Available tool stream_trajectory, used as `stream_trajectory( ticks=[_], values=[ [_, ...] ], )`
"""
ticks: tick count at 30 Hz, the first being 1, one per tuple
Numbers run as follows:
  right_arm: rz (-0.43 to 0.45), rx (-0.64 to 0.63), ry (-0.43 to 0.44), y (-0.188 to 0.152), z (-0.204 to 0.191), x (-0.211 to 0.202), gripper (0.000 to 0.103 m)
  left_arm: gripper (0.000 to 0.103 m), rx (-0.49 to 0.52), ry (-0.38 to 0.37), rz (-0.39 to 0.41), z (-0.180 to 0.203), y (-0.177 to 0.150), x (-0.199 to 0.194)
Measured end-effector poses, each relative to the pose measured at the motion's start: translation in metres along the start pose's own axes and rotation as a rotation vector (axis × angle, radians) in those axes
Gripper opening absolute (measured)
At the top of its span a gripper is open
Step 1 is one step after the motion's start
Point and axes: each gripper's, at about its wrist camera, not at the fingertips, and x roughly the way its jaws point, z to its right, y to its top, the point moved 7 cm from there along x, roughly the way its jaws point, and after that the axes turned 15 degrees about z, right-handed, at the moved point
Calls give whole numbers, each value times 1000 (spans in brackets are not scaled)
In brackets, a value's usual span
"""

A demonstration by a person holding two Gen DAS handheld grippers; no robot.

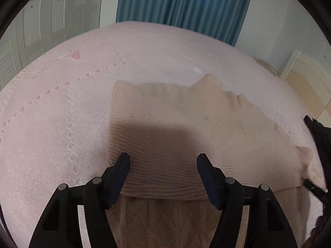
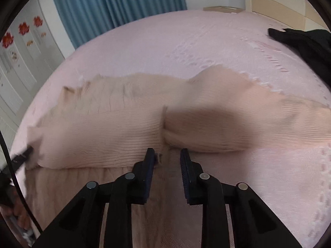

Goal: Fold small clothes
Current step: 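Grasp the other sleeve cuff with the right gripper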

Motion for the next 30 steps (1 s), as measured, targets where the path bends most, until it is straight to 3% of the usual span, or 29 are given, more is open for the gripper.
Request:
stream_trajectory(
  ticks=[3,4,6,11,15,24,27,28,29,30],
  values=[
    [61,59,-26,18,31,-29,50,70,26,5,14,3,0,-3],
    [72,81,-37,23,44,-37,64,71,40,11,12,4,-2,-2],
    [88,120,-78,32,79,-52,75,73,74,26,8,7,-5,-1],
    [52,121,-222,26,162,-60,75,80,111,38,1,12,-7,1],
    [-12,231,-188,4,205,-46,76,81,122,46,3,12,-7,0],
    [51,225,-190,24,217,-10,77,86,133,51,0,12,-8,3],
    [64,217,-219,39,222,-2,64,87,131,49,1,12,-8,2],
    [66,216,-229,43,226,-1,47,87,126,46,2,12,-8,2],
    [67,210,-254,47,231,0,17,87,120,41,4,11,-8,1],
    [67,199,-272,50,237,-2,6,87,113,37,6,11,-7,0]
  ],
)
